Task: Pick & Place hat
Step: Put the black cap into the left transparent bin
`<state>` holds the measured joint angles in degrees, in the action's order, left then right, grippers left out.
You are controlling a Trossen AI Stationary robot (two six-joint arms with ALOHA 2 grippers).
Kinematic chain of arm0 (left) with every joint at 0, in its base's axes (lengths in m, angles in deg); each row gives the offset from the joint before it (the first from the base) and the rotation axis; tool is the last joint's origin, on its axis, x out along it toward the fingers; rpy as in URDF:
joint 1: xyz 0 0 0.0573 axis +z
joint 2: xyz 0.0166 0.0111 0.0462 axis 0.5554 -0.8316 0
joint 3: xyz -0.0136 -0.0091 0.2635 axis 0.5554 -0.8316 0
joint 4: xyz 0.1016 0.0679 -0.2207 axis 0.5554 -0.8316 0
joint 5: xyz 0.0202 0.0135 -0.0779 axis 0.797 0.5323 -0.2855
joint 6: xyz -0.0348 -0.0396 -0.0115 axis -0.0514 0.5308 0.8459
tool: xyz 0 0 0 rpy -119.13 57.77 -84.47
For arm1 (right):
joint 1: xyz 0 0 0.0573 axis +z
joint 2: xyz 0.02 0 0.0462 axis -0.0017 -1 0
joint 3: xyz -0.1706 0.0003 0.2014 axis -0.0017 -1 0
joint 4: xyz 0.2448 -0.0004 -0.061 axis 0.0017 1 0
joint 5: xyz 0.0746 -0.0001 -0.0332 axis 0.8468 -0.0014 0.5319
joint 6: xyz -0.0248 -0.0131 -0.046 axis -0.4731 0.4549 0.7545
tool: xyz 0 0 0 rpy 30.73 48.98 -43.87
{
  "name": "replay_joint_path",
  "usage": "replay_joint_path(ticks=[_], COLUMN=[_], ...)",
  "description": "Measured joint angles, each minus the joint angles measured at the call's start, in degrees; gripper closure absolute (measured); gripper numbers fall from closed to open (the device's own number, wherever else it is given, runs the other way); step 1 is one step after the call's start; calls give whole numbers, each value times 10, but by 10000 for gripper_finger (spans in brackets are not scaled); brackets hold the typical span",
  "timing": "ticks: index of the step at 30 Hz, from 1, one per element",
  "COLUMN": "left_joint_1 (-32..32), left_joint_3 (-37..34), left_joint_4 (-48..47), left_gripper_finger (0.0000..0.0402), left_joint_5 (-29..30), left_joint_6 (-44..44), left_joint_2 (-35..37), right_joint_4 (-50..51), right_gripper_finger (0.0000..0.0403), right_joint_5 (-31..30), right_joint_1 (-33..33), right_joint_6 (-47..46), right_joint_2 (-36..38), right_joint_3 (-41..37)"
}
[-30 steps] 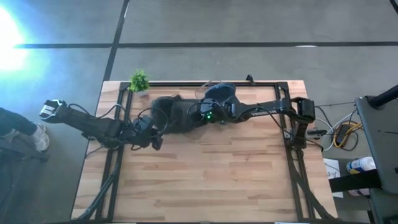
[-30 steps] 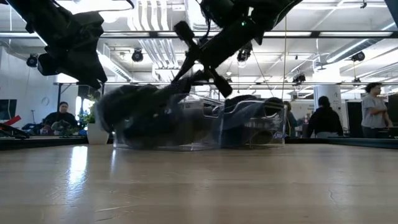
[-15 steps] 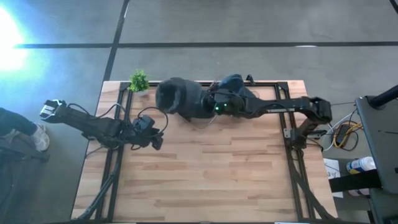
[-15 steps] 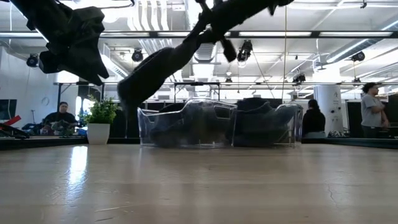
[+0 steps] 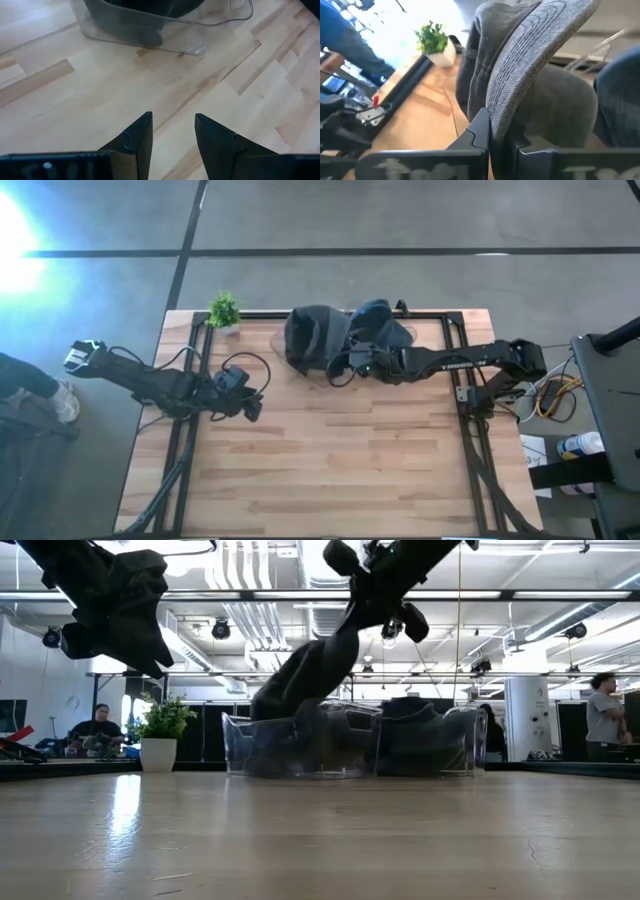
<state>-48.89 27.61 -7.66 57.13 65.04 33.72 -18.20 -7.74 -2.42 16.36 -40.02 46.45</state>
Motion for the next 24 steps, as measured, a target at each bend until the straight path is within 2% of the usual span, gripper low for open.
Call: replay_joint_path(ticks=[2,7,14,24], left_joint_1=[0,0,0,0], left_joint_3=[0,0,0,-1], left_joint_4=[0,0,0,0], left_gripper_finger=[262,262,262,262], left_joint_5=[-1,-1,-7,-9], left_joint_6=[0,0,0,0], left_joint_2=[0,0,0,0], right_joint_4=[-20,-56,-73,19], right_gripper_finger=[394,394,381,340], right_joint_5=[-4,80,93,110], right_joint_1=[4,-7,-15,-22], right_joint_6=[10,-12,-79,-82], right_joint_2=[0,-13,-53,-104], right_joint_3=[-5,-37,-67,-17])
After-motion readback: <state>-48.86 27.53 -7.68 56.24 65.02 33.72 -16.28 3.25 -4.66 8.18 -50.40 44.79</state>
